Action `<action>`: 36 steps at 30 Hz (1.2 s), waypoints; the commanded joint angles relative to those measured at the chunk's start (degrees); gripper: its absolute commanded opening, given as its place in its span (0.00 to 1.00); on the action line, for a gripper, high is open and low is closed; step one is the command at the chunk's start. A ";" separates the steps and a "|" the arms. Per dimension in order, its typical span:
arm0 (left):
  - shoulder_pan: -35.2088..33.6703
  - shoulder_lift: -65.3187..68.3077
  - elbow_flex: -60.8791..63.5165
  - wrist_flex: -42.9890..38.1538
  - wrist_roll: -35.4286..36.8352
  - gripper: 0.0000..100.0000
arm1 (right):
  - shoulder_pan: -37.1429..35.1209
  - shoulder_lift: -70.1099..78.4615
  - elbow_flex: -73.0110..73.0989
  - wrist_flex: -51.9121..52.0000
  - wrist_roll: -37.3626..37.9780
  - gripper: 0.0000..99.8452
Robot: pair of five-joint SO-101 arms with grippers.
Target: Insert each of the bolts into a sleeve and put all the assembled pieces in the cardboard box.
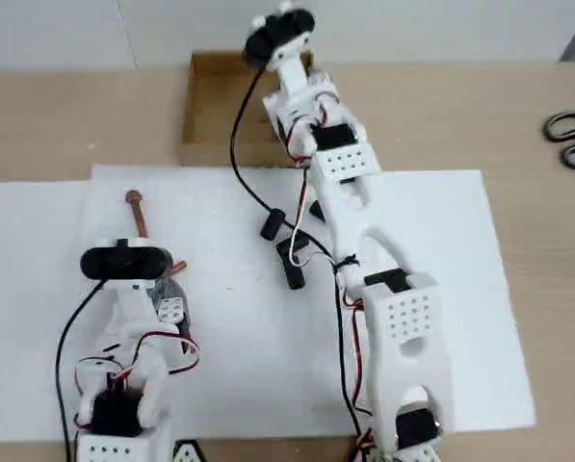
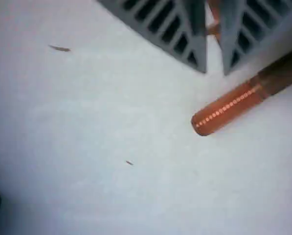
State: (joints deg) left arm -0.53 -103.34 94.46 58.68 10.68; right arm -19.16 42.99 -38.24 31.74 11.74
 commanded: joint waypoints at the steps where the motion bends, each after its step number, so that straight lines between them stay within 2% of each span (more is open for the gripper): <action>1: -0.35 -0.53 -0.22 -1.41 0.00 0.01 | 0.13 -1.45 -2.99 1.98 0.44 0.19; 6: -0.35 -0.53 -0.22 -1.41 0.00 0.01 | -0.04 -7.43 -2.99 12.35 0.18 0.17; 12: -0.26 -0.53 -0.22 -1.41 0.00 0.01 | -0.04 -15.25 -2.99 29.58 -6.42 0.17; 18: -0.26 -0.53 -0.22 -1.41 0.00 0.01 | -1.01 -20.79 -2.99 46.29 -8.00 0.17; 27: -0.44 -0.53 -0.31 -1.14 -0.09 0.01 | -3.12 -20.88 -2.64 61.67 -7.56 0.17; 29: -0.44 -0.53 -0.31 -1.14 -0.09 0.01 | -2.95 -20.62 -2.55 62.81 -5.10 0.17; 33: -0.44 -0.53 -0.31 -1.14 -0.18 0.01 | -2.42 -18.42 -1.41 63.60 6.86 0.17; 36: -0.44 -0.53 -0.31 -1.05 -0.18 0.01 | -2.33 -16.57 -0.62 63.52 12.40 0.17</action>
State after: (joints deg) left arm -0.53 -103.34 94.46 58.68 10.68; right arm -21.98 26.20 -38.33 94.68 18.77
